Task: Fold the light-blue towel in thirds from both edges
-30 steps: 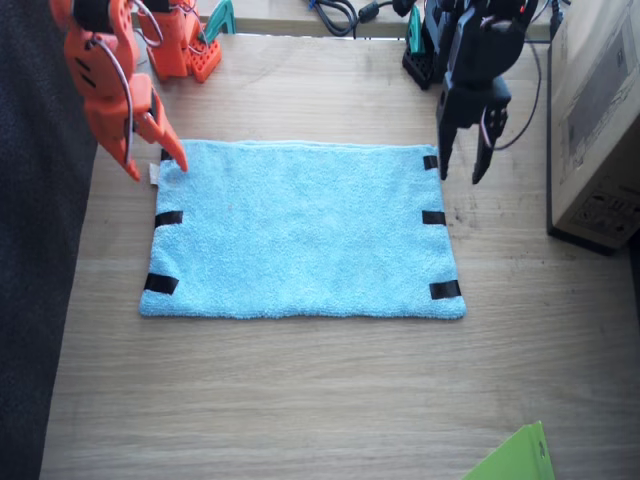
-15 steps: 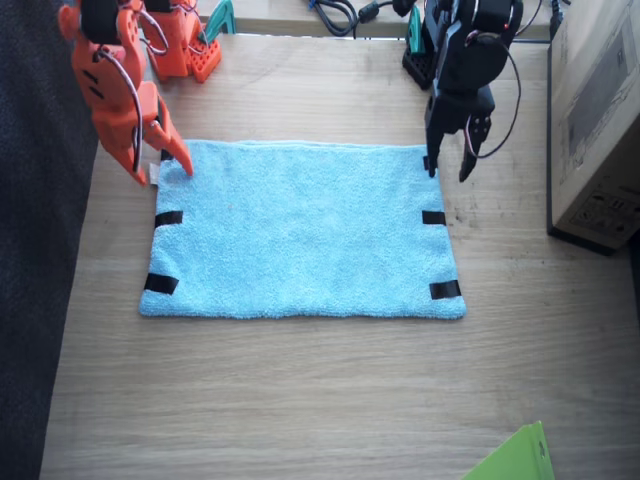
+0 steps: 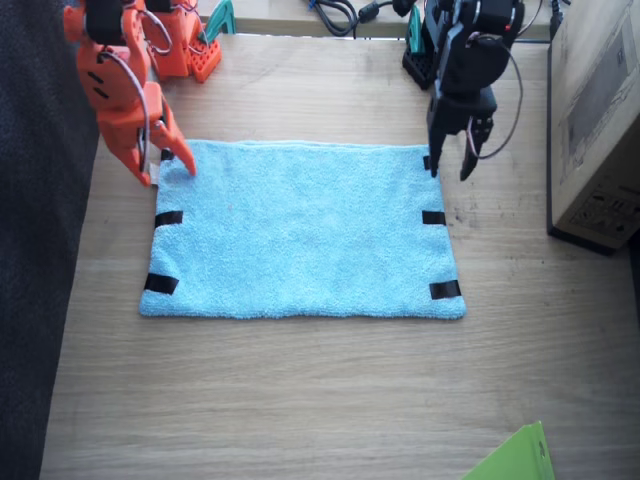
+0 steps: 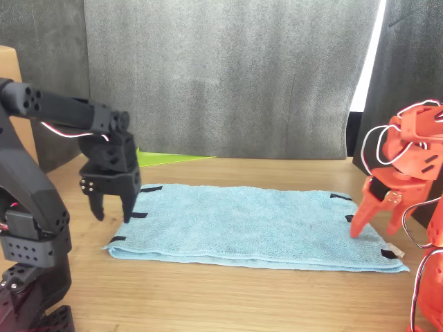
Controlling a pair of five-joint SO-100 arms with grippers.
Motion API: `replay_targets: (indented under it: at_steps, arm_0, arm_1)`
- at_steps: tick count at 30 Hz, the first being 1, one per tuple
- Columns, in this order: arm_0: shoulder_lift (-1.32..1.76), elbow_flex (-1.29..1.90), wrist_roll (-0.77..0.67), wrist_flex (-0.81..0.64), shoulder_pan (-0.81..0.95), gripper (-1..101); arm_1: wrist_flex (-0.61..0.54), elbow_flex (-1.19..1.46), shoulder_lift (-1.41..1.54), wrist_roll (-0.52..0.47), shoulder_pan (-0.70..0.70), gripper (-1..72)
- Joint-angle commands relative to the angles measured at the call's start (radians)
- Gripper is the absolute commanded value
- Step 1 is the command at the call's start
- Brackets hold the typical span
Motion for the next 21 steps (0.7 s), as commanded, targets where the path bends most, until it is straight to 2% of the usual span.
replay_targets:
  at_steps: [1,10,21]
  arm_0:
    - [-0.025,-0.026,0.011,0.018,-0.012,29]
    - [-0.074,-0.067,0.020,0.038,-0.025,25]
    - [-0.091,-0.069,0.028,0.049,-0.009,27]
  arm_1:
    - [0.008,0.000,0.011,0.014,0.011,39.3]
    - [0.006,-0.002,0.003,0.020,0.031,39.0]
    - [0.014,0.000,-0.011,0.014,0.043,38.4]
